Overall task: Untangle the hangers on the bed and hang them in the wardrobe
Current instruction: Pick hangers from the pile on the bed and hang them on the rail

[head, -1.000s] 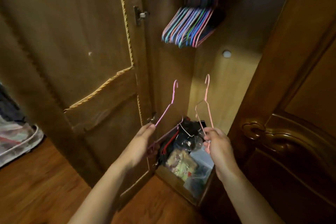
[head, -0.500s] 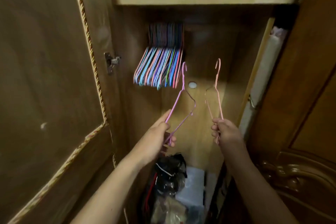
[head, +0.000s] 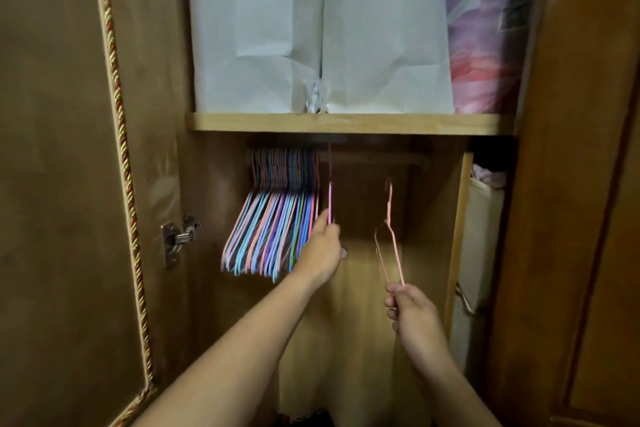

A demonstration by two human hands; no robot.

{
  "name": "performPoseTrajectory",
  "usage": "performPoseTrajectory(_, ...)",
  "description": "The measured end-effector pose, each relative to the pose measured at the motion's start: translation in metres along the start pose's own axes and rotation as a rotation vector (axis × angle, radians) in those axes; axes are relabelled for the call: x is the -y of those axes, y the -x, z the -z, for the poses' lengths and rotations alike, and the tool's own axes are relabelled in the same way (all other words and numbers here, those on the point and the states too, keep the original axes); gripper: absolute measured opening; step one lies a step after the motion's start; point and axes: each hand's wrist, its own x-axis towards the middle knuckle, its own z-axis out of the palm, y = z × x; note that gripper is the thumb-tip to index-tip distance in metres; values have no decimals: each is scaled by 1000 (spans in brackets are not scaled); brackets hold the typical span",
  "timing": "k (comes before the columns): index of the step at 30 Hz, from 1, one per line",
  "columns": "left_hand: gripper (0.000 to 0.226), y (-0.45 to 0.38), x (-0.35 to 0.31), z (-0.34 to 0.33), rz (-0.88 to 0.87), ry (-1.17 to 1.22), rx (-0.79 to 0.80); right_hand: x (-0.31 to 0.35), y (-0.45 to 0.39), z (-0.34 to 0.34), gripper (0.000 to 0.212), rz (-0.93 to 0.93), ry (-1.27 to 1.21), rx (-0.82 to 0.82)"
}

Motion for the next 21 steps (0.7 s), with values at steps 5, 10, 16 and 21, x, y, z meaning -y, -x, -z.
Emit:
performPoseTrajectory(5,49,-36,4,0,103,-62,28,-2,-11,-4,25,-23,22,6)
performPoseTrajectory(10,55,-46,25,3,192,-102,14,-4,-17,-6,25,-33,45,23)
performPoseTrajectory(16,58,-10,31,11,175,-261,104,2,-14,-13,26,4,88,48)
performPoseTrajectory(21,61,10,37,46,124,-490,80,40,-23,-28,25,100,119,38)
